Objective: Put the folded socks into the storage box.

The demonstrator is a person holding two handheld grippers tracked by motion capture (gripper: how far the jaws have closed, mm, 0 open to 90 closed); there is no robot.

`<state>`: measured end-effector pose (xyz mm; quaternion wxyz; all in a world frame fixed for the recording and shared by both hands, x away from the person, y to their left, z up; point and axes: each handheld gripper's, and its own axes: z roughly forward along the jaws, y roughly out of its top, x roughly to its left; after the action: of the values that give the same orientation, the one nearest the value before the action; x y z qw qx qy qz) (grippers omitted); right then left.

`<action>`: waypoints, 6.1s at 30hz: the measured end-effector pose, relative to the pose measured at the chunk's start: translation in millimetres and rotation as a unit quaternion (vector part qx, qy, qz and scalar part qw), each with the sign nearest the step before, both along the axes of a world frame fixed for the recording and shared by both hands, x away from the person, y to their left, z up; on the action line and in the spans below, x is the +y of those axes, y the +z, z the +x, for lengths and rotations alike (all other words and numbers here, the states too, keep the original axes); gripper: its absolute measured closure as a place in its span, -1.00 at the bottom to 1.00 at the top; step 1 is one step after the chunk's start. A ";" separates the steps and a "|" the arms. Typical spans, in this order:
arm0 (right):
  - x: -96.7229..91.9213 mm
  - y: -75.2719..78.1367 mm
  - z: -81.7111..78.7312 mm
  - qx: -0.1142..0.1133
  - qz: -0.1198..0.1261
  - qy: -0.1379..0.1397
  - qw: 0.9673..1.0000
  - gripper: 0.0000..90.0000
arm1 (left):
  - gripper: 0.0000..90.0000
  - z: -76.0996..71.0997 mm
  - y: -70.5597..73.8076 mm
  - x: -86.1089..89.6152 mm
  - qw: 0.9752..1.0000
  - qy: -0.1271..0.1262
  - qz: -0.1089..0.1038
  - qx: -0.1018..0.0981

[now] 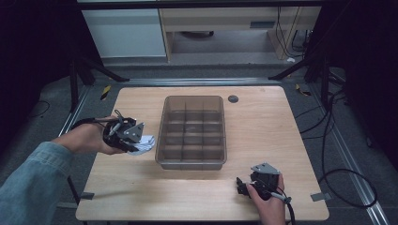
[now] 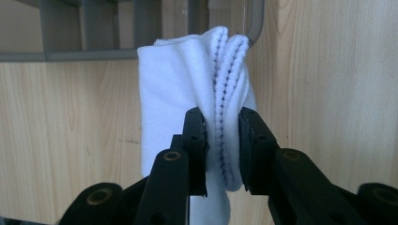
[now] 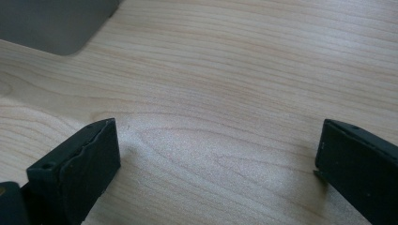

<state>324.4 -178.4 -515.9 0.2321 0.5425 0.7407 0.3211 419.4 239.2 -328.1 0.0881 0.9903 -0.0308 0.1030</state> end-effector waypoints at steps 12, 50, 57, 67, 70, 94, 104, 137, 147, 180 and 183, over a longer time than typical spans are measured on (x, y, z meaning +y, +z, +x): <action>0.0 -0.1 0.1 0.000 0.000 0.000 1.000 -0.99 | 0.64 7.9 5.9 -34.7 1.000 -0.016 0.004 -0.005; -0.1 0.1 0.2 0.001 0.000 0.001 1.000 -0.99 | 0.61 12.5 -41.4 -102.5 0.998 -0.029 0.042 0.039; -0.2 0.1 0.1 0.001 0.000 0.001 1.000 -0.99 | 0.61 14.0 -47.8 -104.3 0.998 -0.018 0.045 0.047; -0.1 0.1 0.1 0.001 0.000 0.001 1.000 -0.99 | 0.58 16.7 -54.8 -102.8 0.997 -0.006 0.042 0.063; -0.1 0.1 0.1 0.001 0.000 0.001 1.000 -0.99 | 0.55 16.6 -54.4 -102.7 0.997 -0.004 0.042 0.064; -0.1 0.0 0.2 0.001 0.000 0.001 1.000 -0.99 | 0.55 22.2 -25.6 -95.7 0.999 0.010 -0.015 0.043; -0.1 0.1 0.2 0.001 0.000 0.001 1.000 -0.99 | 0.76 35.4 -33.4 -87.9 0.998 0.032 -0.028 0.041; -0.1 0.0 0.1 0.000 0.000 0.001 1.000 -0.99 | 0.98 31.2 -81.5 -99.3 0.997 0.045 0.029 0.050; -0.1 0.0 0.1 0.001 0.000 0.001 1.000 -0.99 | 0.99 29.3 -94.4 -101.4 0.996 0.048 0.048 0.057; 0.0 0.3 0.0 0.002 0.002 0.001 1.000 -0.99 | 0.97 28.7 -60.5 -91.9 0.998 0.042 -0.022 0.050; 0.0 0.0 0.1 0.001 0.000 0.001 1.000 -0.99 | 0.98 30.1 -59.0 -94.3 0.998 0.039 -0.022 0.049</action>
<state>324.5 -178.4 -515.9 0.2310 0.5421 0.7413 0.3213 449.5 144.9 -387.1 0.1070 0.9924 0.0145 0.0582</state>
